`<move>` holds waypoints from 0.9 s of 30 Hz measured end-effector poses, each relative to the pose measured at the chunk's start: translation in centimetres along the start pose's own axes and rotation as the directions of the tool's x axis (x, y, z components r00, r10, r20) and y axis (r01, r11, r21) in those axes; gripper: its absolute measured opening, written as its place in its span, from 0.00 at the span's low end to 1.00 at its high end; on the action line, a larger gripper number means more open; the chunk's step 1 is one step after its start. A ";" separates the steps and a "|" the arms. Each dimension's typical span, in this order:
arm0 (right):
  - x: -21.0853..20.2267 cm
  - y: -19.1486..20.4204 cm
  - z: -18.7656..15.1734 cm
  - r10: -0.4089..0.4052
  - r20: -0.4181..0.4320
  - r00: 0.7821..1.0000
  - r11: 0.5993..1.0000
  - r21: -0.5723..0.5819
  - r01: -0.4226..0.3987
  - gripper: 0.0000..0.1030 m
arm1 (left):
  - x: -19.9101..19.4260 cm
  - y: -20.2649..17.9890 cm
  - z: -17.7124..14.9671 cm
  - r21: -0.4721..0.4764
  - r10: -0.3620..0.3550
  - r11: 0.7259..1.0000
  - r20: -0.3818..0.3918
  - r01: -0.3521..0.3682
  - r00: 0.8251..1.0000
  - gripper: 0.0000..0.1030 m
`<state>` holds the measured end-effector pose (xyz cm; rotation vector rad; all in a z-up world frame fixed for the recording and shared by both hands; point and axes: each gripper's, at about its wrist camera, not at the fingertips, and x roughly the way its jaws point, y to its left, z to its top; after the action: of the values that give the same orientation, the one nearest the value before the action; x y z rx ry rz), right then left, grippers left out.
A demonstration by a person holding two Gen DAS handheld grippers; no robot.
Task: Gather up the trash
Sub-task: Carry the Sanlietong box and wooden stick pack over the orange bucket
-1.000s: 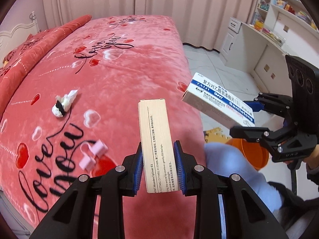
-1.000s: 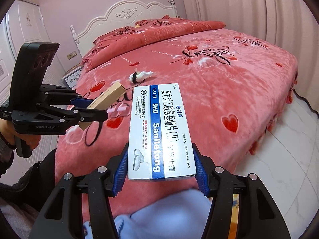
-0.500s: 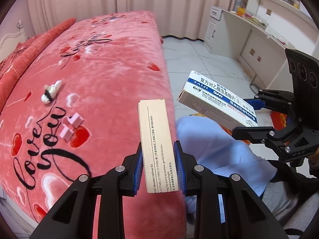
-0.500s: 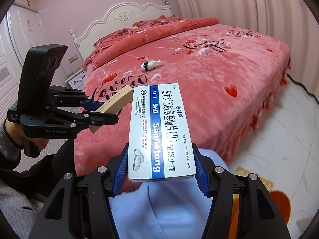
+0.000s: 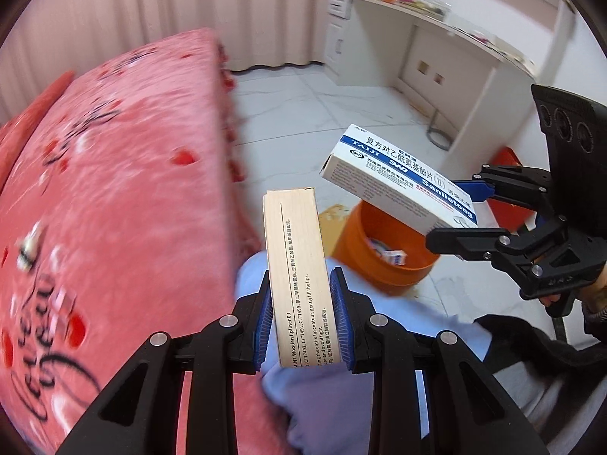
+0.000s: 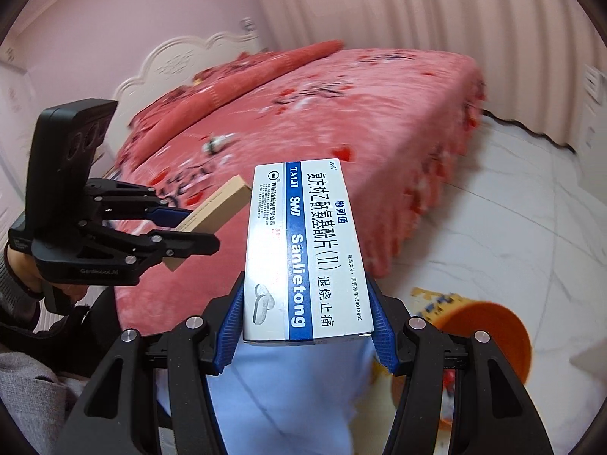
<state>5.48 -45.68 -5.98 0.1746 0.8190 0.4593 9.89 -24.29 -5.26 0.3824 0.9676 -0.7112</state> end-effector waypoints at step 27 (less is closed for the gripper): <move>-5.3 -18.9 -9.1 -0.265 -0.046 0.963 0.882 0.392 0.261 0.56 | 15.6 -11.6 9.4 0.206 -0.235 0.938 -0.209 0.277 0.949 0.30</move>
<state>1.76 -65.12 -14.75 0.4340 0.9065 0.0299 13.27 -43.97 -13.42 0.5399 1.1228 -1.0485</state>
